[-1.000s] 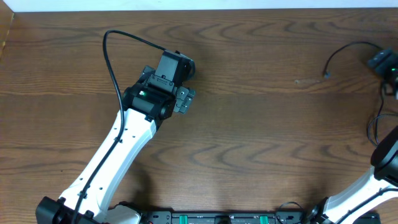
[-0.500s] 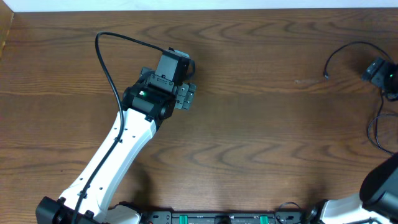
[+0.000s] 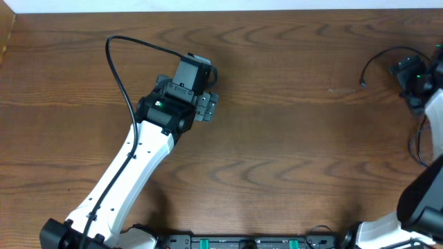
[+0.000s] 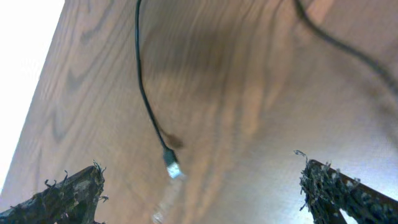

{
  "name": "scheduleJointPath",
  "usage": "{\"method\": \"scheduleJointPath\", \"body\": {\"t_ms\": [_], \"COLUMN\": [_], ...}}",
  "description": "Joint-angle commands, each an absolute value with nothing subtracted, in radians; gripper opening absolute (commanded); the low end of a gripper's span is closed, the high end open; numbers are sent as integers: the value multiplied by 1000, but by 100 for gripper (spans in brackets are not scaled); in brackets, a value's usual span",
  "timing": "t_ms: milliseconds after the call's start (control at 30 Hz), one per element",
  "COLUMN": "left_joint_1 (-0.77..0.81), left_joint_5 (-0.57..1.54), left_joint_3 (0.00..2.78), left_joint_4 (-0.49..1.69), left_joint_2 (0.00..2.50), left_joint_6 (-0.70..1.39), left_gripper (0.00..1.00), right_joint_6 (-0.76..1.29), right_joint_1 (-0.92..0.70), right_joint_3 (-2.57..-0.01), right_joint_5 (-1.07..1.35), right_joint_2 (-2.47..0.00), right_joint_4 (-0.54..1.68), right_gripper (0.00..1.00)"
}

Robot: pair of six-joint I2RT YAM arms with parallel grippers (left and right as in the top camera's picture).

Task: Untangle cables

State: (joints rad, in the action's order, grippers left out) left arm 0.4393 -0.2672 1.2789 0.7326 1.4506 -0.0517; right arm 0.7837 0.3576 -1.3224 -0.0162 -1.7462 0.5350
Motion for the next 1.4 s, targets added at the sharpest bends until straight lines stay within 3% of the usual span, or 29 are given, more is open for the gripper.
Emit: {"method": "scheduleJointPath", "body": {"t_ms": [0, 367, 533, 633, 700, 800, 867, 967, 1267, 1367], "left_joint_1": [437, 437, 437, 437, 437, 437, 437, 437, 437, 437], "left_joint_5": [-270, -270, -270, -270, -270, -270, -270, -270, -269, -270], "left_joint_3": [1280, 1280, 1280, 1280, 1280, 1280, 1280, 1280, 1280, 1280], "left_joint_4": [732, 732, 732, 732, 732, 732, 732, 732, 732, 732], "left_joint_2": [1452, 1452, 1452, 1452, 1452, 1452, 1452, 1452, 1452, 1452], "left_joint_6": [-40, -40, -40, -39, -39, -39, -39, -39, -39, -39], "left_gripper": [98, 98, 98, 98, 98, 98, 98, 98, 98, 98], "right_joint_6": [946, 927, 878, 841, 832, 832, 832, 802, 746, 747], "right_joint_1": [292, 188, 188, 188, 188, 188, 188, 188, 184, 181], "right_joint_3": [-1311, -1311, -1311, -1311, -1311, -1311, -1311, -1311, -1311, -1311], "right_joint_5": [-116, -130, -167, -178, -178, -177, -178, -178, -169, -170], "right_joint_2": [-1819, -1989, -2004, -2013, -2015, -2015, -2015, -2017, -2063, -2077], "right_joint_4": [485, 400, 384, 358, 347, 335, 328, 299, 177, 164], "right_gripper": [99, 99, 71, 47, 40, 41, 51, 58, 58, 53]}}
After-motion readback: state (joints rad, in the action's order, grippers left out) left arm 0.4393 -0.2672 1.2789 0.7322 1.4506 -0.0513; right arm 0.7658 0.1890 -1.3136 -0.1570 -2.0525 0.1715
